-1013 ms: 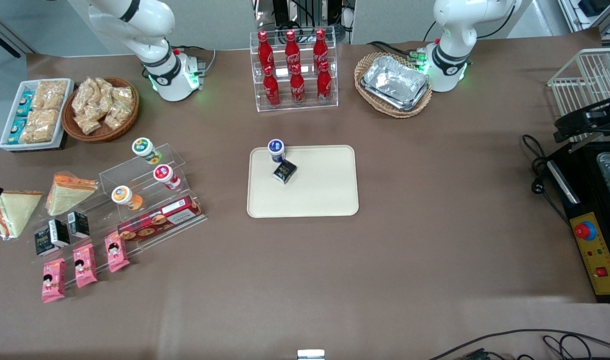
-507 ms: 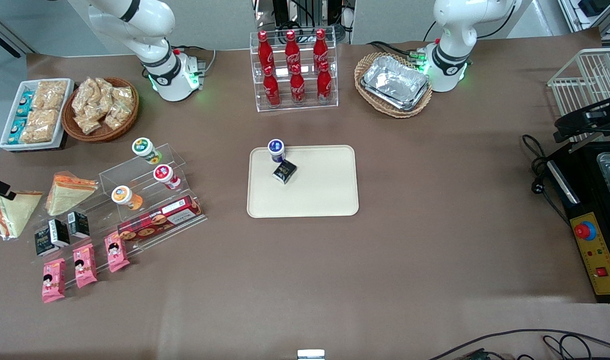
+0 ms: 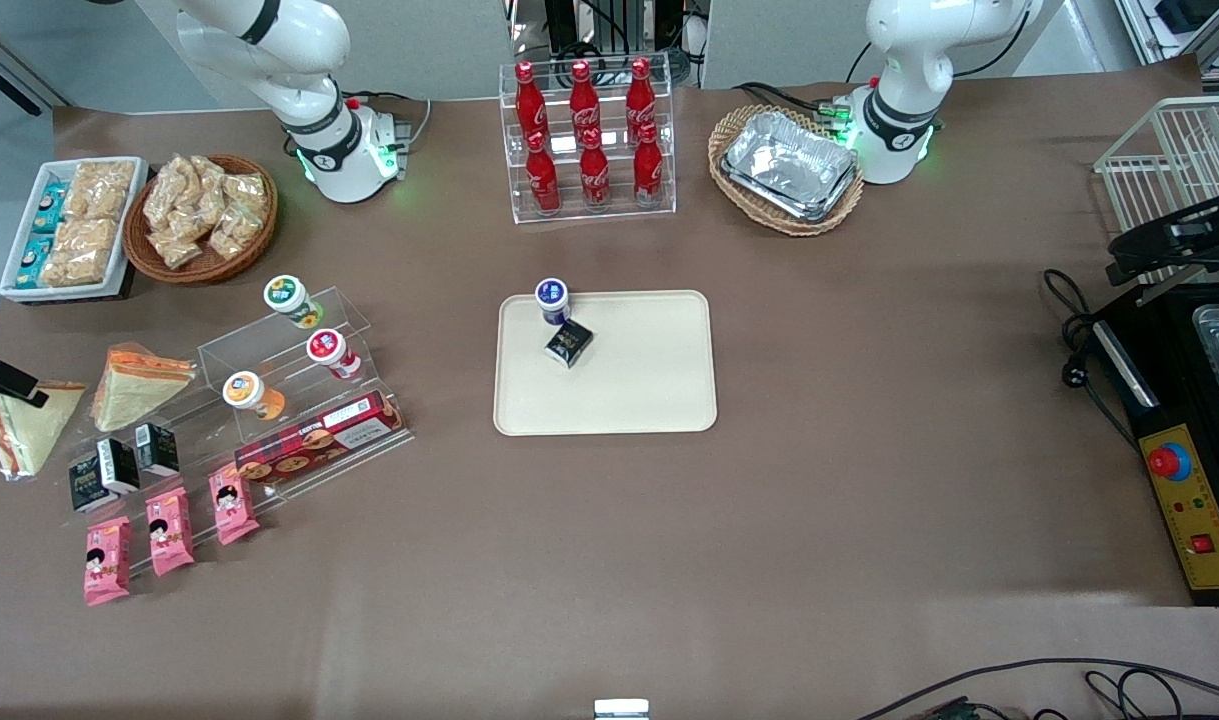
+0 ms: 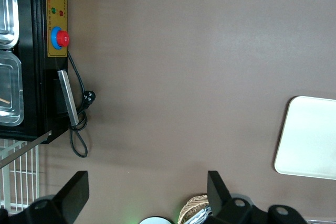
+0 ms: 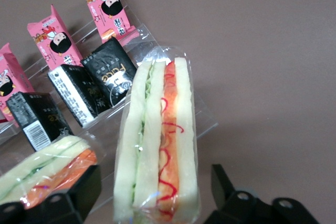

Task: Place sandwich on tray
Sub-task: 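Lower the right gripper and close it on a wrapped triangle sandwich, then lift the held sandwich up off the rack with the right gripper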

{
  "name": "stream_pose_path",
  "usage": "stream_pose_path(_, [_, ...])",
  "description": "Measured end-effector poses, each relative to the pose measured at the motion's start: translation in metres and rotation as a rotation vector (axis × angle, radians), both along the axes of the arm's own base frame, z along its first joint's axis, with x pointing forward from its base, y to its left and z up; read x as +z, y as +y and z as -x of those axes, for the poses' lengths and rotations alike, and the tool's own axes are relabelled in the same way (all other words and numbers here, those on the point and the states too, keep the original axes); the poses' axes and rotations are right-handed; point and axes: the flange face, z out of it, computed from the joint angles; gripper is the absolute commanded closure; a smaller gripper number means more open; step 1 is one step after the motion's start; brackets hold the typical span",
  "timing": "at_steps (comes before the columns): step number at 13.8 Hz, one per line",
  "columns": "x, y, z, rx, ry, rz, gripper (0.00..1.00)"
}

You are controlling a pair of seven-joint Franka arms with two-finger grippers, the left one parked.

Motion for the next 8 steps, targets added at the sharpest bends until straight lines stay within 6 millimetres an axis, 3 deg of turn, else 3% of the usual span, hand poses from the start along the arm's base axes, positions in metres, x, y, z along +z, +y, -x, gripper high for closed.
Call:
stream_pose_path(2, [-0.0016, 0.0014, -0.0015, 0.001, -0.001, -0.001, 0.99])
stream_pose_path(8, [0.0002, 0.0042, -0.0042, 0.006, -0.005, 0.0, 1.0])
